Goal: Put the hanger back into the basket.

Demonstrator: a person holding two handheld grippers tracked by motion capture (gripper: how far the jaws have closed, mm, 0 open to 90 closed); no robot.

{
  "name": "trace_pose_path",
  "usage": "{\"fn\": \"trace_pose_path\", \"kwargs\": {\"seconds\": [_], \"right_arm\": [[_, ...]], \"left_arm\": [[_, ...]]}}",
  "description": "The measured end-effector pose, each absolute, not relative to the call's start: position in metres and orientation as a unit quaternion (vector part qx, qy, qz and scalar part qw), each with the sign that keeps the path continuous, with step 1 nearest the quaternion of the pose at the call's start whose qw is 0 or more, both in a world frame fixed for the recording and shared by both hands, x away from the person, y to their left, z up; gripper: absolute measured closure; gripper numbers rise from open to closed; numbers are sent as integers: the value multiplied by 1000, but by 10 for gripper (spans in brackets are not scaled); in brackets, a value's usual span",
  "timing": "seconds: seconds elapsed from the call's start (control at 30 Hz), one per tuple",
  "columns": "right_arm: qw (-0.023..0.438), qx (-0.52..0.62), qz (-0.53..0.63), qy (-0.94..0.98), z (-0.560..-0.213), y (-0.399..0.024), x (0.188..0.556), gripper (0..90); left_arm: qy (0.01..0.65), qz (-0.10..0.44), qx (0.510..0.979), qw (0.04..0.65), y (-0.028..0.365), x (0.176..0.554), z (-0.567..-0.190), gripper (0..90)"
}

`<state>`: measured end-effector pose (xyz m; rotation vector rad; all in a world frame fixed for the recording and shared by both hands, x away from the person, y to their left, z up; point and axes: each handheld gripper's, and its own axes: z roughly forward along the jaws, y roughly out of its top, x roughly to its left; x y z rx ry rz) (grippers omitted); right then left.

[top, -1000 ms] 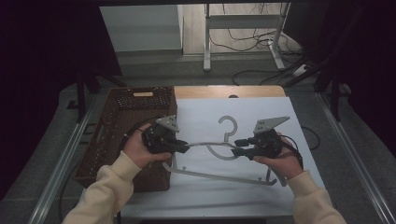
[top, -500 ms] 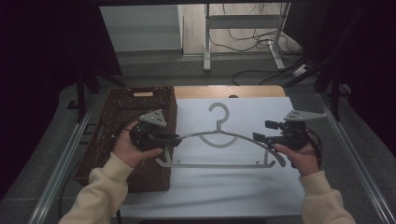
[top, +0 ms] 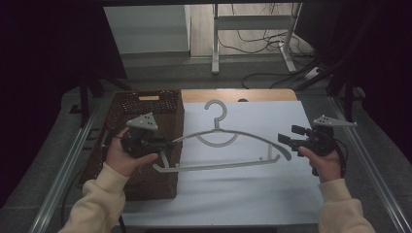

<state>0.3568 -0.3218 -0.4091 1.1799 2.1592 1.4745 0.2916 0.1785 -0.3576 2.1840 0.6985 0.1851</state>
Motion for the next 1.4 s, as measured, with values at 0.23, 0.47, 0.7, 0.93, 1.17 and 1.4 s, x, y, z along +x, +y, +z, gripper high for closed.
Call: {"fn": "trace_pose_path", "kwargs": {"seconds": [0.23,0.47,0.7,0.93,1.17,1.4], "right_arm": [[137,420,496,748,-417,-325,358,204],[132,427,483,753,-425,-327,359,200],[130,432,466,761,-434,-327,359,198],[132,426,453,772,-439,-322,353,197],[132,423,439,782,-445,-318,351,196],[130,420,433,787,-446,-315,351,194]], "left_arm": [[291,86,855,421,192,286,-354,815],[300,98,846,429,207,280,-350,815],[319,112,833,438,226,273,-348,815],[337,122,822,443,244,268,-348,814],[349,128,814,447,253,266,-349,814],[363,139,803,452,262,265,-349,814]]}}
